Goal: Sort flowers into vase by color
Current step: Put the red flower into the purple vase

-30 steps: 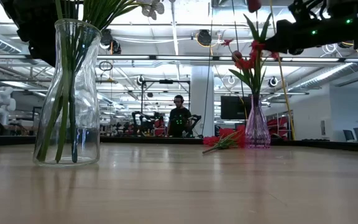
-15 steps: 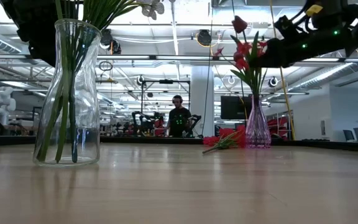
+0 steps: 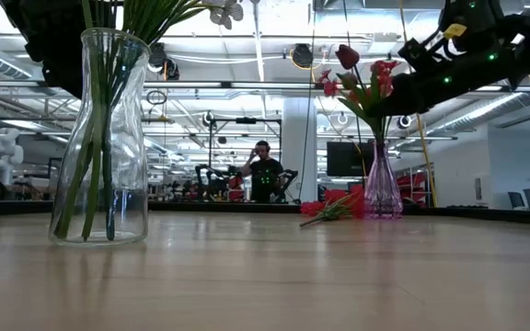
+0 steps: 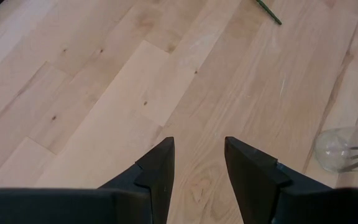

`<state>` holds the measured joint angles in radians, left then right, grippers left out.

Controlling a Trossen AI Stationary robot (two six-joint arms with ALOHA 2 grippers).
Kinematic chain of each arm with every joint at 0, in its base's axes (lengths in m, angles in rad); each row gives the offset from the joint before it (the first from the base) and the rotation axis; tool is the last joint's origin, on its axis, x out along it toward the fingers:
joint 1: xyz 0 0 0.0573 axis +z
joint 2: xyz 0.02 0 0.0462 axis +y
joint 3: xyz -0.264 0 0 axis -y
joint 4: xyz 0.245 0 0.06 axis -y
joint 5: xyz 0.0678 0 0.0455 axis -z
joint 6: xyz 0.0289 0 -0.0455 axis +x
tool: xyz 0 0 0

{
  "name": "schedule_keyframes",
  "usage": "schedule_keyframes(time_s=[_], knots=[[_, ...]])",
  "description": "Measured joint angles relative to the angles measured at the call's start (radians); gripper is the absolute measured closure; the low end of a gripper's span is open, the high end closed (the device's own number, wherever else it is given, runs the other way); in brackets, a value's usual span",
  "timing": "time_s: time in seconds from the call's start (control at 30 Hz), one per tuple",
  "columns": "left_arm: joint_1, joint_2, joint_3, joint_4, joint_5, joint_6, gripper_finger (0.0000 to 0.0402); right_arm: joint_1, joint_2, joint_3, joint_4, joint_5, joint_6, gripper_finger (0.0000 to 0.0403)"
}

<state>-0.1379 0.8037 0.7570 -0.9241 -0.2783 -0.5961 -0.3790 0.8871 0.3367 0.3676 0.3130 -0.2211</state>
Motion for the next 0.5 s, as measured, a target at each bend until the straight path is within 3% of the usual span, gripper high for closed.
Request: schedule_keyframes(time_s=[0.3, 0.5], knots=[[0.000, 0.000, 0.000, 0.000, 0.000, 0.000, 0.0254, 0.000, -0.001, 0.000, 0.017, 0.005, 0.004, 0.0396], [0.000, 0.000, 0.000, 0.000, 0.000, 0.000, 0.0254, 0.000, -0.016, 0.025, -0.038, 0.026, 0.061, 0.0352]])
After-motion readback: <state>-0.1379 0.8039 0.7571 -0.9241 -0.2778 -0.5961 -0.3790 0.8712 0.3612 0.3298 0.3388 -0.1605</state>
